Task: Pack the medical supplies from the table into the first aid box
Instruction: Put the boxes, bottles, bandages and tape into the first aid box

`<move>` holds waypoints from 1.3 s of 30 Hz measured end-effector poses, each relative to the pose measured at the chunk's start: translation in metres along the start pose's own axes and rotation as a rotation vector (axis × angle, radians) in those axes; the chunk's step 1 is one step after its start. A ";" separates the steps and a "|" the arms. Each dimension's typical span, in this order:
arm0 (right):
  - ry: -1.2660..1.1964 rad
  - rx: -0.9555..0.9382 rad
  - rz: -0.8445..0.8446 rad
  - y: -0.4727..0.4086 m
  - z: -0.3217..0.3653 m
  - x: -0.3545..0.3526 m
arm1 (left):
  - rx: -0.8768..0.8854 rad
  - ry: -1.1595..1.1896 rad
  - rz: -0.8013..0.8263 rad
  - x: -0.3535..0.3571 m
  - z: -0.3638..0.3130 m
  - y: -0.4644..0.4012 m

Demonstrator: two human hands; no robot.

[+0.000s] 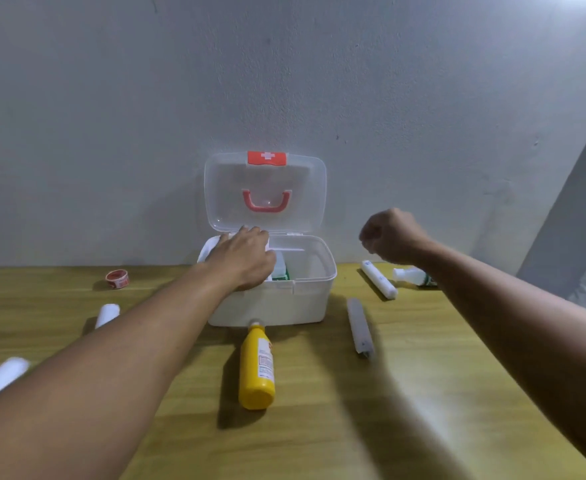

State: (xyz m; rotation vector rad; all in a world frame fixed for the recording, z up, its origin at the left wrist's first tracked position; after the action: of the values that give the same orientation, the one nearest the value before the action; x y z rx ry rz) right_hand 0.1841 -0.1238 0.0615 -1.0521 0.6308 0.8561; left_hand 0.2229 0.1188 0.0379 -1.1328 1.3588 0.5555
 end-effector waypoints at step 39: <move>-0.323 -0.104 -0.150 0.013 0.071 -0.047 | -0.170 0.136 0.000 -0.004 0.035 0.007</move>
State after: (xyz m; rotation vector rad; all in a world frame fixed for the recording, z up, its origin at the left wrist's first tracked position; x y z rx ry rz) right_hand 0.1521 -0.0690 0.1193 -1.0127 0.2351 0.9092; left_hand 0.2325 0.1532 0.0340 -1.3285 1.4491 0.6127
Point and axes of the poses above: each hand's wrist, its own y-axis away from the middle knuckle, its own x-axis out of the palm, z = x × y, the point moved 3 cm from there along -y, towards the middle knuckle, and after that the axes turned 9 degrees about -z, right-handed, at the moved point
